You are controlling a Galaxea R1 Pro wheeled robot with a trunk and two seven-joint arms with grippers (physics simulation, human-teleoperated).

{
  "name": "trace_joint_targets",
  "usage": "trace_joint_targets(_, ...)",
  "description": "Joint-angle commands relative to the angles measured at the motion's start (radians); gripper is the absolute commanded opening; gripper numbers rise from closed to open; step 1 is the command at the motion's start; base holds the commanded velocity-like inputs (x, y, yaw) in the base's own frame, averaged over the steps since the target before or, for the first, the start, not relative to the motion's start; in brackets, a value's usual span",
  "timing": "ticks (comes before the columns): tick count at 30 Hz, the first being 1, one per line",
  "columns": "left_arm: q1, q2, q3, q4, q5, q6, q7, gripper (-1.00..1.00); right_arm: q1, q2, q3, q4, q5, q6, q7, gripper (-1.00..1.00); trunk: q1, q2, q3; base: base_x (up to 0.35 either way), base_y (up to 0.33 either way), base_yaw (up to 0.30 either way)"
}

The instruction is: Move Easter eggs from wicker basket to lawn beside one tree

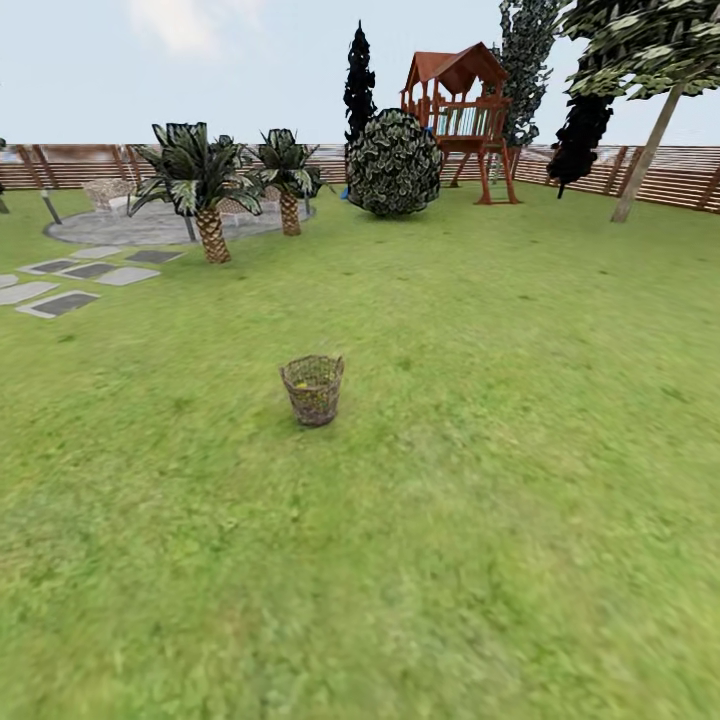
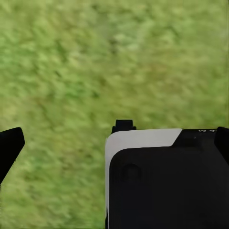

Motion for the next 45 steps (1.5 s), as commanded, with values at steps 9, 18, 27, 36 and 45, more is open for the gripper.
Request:
trace_joint_targets(9, -0.001, 0.008, 0.005, 0.001, 0.004, -0.003, 0.002, 1.00, 0.000, 0.005, 0.004, -0.010, 0.006, -0.001, 0.009, 1.00, 0.001, -0.002, -0.002, 0.288, 0.000, 0.000)
trace_joint_targets(18, -0.041, 0.035, 0.016, -0.037, 0.007, 0.077, 0.000, 1.00, -0.022, 0.055, 0.000, -0.108, 0.000, 0.060, 0.042, 1.00, 0.001, -0.002, -0.002, 0.305, 0.000, 0.000)
trace_joint_targets(27, -0.192, 0.081, 0.059, -0.075, 0.010, 0.263, -0.006, 1.00, -0.027, 0.087, -0.001, -0.531, -0.006, 0.428, 0.041, 1.00, 0.001, -0.002, -0.002, 0.333, 0.000, 0.000)
trace_joint_targets(36, -0.286, 0.109, 0.104, -0.077, 0.009, 0.313, 0.000, 1.00, -0.102, 0.094, -0.003, -0.653, -0.011, 0.553, 0.038, 1.00, 0.001, -0.002, -0.002, 0.336, 0.000, 0.000)
trace_joint_targets(45, -0.320, 0.153, 0.106, -0.093, 0.009, 0.323, -0.005, 1.00, -0.205, 0.116, -0.002, -0.655, -0.013, 0.682, 0.035, 1.00, 0.001, -0.002, -0.002, 0.336, 0.000, 0.000)
